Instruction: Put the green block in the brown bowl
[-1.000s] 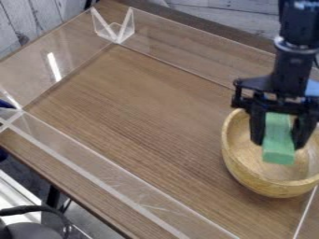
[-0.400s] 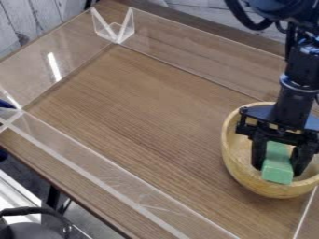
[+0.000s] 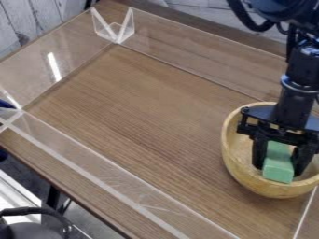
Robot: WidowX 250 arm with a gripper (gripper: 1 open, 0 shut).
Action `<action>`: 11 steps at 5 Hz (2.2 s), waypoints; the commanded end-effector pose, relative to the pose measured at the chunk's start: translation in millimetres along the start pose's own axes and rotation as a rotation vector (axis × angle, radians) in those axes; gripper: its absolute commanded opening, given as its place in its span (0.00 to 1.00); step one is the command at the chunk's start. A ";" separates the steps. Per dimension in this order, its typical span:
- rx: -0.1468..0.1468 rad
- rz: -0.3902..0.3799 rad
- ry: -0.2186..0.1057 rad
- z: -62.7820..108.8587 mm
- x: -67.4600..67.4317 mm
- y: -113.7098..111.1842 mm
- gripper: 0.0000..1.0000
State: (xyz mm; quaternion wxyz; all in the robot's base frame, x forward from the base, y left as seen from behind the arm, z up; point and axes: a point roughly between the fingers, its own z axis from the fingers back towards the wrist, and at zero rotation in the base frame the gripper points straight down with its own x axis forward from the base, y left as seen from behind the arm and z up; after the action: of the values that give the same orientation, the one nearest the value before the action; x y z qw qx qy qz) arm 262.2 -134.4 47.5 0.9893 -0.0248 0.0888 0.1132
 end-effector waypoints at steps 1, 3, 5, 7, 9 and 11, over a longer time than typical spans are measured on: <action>-0.013 -0.017 -0.018 0.6 3.0 -5.4 0.00; -0.014 -0.027 -0.014 -3.2 7.6 -6.6 0.00; -0.027 -0.034 -0.021 -0.9 14.1 -8.0 0.00; -0.031 -0.041 -0.016 4.5 14.1 -6.7 0.00; -0.038 -0.049 -0.013 11.9 13.7 -5.3 0.00; -0.046 -0.055 -0.011 19.8 13.7 -3.2 0.00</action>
State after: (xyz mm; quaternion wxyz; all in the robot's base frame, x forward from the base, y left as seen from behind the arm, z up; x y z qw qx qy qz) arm 264.4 -129.9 37.3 0.9879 -0.0253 0.1257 0.0871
